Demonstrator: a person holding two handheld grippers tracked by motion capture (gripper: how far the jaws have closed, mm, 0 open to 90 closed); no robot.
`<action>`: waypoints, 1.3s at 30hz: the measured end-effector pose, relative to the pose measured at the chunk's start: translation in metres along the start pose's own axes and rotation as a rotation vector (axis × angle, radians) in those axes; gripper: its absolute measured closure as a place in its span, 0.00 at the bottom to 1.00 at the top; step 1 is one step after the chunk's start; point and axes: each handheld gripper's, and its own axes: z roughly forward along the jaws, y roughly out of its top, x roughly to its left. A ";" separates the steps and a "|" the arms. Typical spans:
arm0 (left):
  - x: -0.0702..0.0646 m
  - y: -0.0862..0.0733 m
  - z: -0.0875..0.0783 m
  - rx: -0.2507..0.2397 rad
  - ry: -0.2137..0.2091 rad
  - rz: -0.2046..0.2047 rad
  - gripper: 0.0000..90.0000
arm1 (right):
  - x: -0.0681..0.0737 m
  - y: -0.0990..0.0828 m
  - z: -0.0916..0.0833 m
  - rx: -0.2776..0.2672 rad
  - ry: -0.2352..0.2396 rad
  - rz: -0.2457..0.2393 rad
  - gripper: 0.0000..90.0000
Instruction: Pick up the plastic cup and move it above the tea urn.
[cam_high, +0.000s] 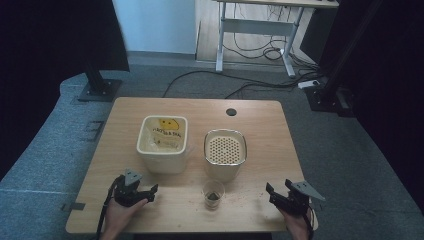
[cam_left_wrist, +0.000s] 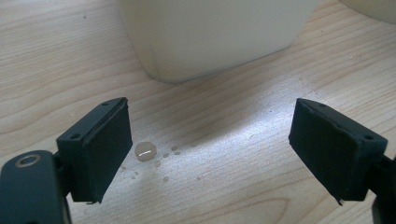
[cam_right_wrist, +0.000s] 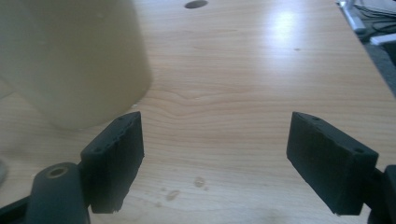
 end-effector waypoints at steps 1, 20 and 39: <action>0.000 0.000 0.000 0.000 0.000 0.000 0.15 | 0.003 0.000 0.000 0.002 0.011 -0.007 0.22; -0.007 -0.009 0.000 0.023 -0.025 0.009 0.16 | 0.092 -0.014 0.011 0.077 0.385 -0.157 0.21; -0.005 -0.011 0.003 0.036 -0.038 0.008 0.16 | 0.157 -0.017 0.054 0.092 0.461 -0.263 0.27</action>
